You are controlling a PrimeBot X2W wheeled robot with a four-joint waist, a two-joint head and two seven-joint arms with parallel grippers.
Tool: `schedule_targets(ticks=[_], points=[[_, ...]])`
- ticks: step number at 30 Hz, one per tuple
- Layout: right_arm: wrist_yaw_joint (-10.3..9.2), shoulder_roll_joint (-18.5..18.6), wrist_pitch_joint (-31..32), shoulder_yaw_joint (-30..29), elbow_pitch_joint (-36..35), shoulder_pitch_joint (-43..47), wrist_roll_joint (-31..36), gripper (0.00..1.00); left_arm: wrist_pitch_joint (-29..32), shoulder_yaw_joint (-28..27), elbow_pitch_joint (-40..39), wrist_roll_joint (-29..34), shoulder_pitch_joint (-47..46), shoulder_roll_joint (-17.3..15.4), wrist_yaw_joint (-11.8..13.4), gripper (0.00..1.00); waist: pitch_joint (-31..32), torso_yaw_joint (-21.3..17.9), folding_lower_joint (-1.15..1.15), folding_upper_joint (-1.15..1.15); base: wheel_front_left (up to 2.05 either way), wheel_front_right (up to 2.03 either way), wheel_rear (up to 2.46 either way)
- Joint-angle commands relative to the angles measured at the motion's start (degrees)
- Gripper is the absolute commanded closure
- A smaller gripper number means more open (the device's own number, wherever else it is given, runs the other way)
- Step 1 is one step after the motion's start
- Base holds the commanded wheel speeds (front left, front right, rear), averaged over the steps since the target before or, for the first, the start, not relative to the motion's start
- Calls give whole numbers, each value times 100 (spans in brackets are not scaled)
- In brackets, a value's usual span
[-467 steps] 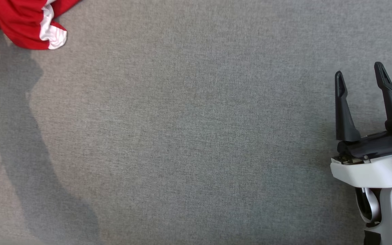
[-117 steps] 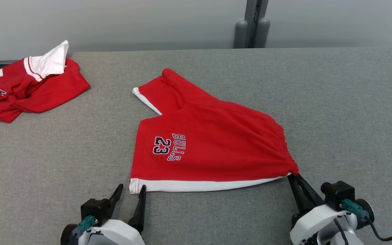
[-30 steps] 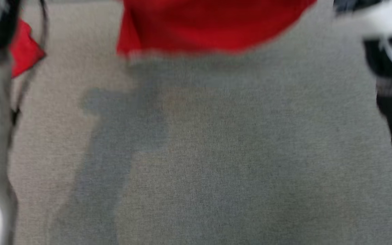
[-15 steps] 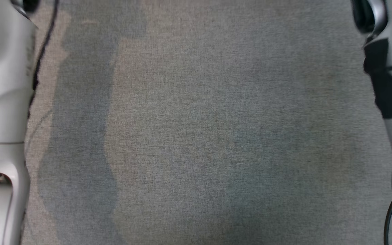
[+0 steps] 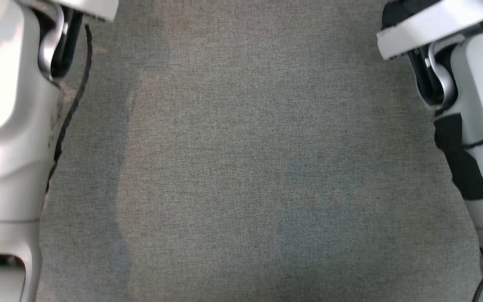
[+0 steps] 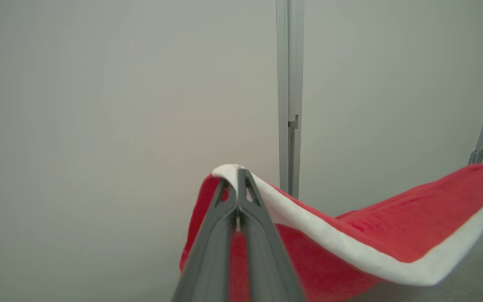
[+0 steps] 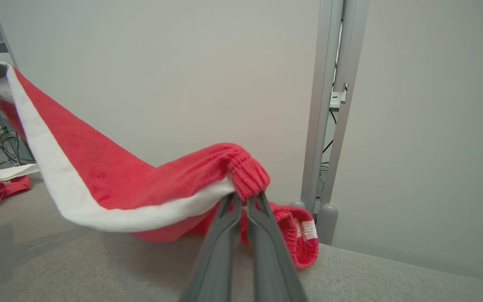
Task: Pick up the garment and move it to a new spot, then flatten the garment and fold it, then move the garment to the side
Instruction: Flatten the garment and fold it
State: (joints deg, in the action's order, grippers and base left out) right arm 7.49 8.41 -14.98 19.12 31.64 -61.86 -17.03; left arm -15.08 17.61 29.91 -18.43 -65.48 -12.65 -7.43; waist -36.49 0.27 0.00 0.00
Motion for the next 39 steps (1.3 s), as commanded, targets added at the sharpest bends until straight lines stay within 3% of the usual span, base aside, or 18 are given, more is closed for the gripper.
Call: schedule_targets(ticks=[1,14,28,39], points=[[1,66,-30,-4,-111,159,-34,100,-10,-48,-174,-109,191,-58,4,100,55,-6,0,0,0,0,0],[1,231,-32,15,-1087,1853,-106,100,-11,-238,-2123,-369,2905,-72,1,100,692,118,0,0,0,0,0],[1,154,-32,-4,-1816,3588,-177,100,-12,-419,-3199,-240,5180,351,9,100,1816,248,0,0,0,0,0],[1,144,-32,-378,-2665,5266,-217,100,-11,-666,-4099,-130,6876,438,111,100,2659,278,0,0,0,0,0]])
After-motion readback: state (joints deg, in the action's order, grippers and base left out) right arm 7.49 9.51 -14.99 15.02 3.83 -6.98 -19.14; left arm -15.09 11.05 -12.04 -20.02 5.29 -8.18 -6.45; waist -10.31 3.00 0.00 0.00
